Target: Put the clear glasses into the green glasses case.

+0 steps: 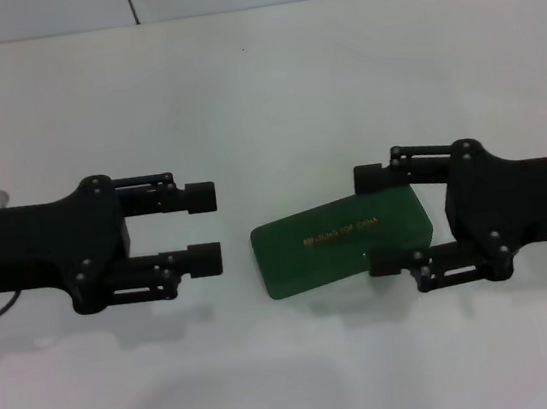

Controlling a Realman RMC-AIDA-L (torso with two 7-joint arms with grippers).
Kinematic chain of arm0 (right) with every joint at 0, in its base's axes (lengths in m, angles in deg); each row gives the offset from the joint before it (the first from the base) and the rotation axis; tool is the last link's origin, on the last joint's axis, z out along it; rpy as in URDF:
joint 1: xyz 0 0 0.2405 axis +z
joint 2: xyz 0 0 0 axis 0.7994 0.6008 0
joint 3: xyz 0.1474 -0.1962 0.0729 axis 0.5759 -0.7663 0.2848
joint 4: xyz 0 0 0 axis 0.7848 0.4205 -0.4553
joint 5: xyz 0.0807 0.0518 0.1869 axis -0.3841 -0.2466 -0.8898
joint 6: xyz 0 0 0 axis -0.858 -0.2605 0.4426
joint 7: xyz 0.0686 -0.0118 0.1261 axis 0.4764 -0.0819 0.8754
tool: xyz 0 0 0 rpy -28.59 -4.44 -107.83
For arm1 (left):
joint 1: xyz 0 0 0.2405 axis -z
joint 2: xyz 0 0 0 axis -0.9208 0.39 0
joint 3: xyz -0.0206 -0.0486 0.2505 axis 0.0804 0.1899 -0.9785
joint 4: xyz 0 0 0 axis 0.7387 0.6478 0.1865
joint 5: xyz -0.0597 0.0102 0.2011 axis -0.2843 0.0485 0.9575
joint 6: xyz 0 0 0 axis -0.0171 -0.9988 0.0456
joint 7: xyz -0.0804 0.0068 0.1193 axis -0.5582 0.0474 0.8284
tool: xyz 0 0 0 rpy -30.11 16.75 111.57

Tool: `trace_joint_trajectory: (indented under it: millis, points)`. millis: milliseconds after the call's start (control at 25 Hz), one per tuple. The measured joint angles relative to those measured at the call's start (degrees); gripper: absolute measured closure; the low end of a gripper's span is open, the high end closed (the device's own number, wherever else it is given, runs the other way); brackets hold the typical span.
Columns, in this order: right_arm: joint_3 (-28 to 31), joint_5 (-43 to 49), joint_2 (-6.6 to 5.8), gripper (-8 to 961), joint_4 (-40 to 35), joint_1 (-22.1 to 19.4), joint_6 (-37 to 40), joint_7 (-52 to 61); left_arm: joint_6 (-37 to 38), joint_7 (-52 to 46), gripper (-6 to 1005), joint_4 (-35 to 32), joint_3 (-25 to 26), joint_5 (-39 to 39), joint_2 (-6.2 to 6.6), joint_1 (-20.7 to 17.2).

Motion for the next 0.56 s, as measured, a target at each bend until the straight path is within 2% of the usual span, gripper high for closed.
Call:
trace_joint_trajectory:
  millis: [240,560]
  points:
    - [1.9,0.1,-0.40,178,-0.5,-0.8,1.6,-1.8,0.5,-0.1,334,1.0,1.0,-0.3,1.12,0.2]
    - [3.4,0.3,-0.41,178,-0.7,-0.8,4.1,-2.0,1.7,2.8,334,1.3,2.9,-1.1,0.01,-1.3]
